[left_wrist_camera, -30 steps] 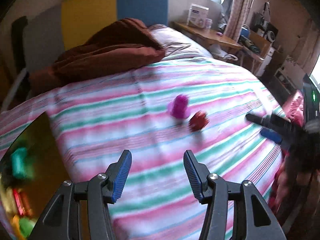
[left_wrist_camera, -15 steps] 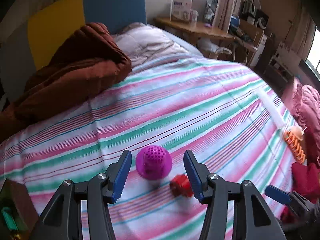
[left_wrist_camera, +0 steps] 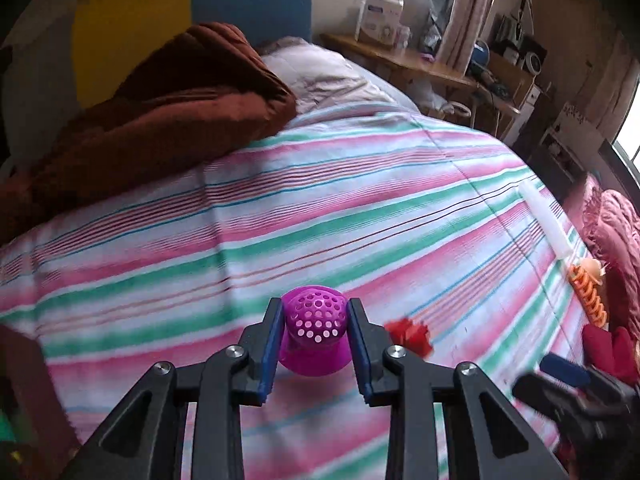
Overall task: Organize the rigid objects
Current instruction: 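Grasp the magenta cup with the left gripper and lift it, then grasp the red block with the right gripper while the left gripper carries the magenta cup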
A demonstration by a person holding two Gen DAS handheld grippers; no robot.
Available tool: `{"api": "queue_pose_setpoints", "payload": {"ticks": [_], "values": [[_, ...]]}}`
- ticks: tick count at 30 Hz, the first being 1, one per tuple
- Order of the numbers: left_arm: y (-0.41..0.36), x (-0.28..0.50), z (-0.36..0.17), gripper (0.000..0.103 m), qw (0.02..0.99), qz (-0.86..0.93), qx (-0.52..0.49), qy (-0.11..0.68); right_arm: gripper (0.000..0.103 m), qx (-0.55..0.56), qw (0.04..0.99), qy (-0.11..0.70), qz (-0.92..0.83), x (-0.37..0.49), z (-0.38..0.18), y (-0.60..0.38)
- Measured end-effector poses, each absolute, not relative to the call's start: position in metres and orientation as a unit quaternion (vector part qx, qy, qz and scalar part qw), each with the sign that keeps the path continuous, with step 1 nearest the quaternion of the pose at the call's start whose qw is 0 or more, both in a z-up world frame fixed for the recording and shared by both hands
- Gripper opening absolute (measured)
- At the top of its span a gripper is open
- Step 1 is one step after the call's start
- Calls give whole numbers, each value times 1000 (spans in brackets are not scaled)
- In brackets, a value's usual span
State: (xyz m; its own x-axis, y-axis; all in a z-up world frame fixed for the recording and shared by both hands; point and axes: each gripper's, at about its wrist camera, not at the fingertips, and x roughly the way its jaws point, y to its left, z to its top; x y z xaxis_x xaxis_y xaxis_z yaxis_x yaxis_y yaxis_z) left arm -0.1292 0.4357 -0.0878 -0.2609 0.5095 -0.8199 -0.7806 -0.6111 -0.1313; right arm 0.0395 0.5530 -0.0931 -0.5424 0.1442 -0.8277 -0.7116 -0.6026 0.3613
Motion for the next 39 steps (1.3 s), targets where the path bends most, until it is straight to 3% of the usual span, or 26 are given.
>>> {"api": "queue_pose_setpoints", "payload": {"ticks": [14,24,25,27,28,39], "values": [[310,-74,-34,31,416,808,-404,110,86,-428,213,273,835,12,-90,517],[243,-72,-23,31,386,825,-409,61,81,-459,220,216,833,-64,-109,514],[238,-72,-23,31,382,827,-409,58,74,-466,221,208,831,-71,-114,513],[223,-74,-24,31,369,831,-412,54,38,-480,228,185,827,-80,-120,512],[217,-74,-24,31,363,834,-413,52,15,-491,227,174,823,-84,-125,511],[143,-72,-20,31,288,875,-389,35,15,-513,115,139,839,-38,-119,436]]}}
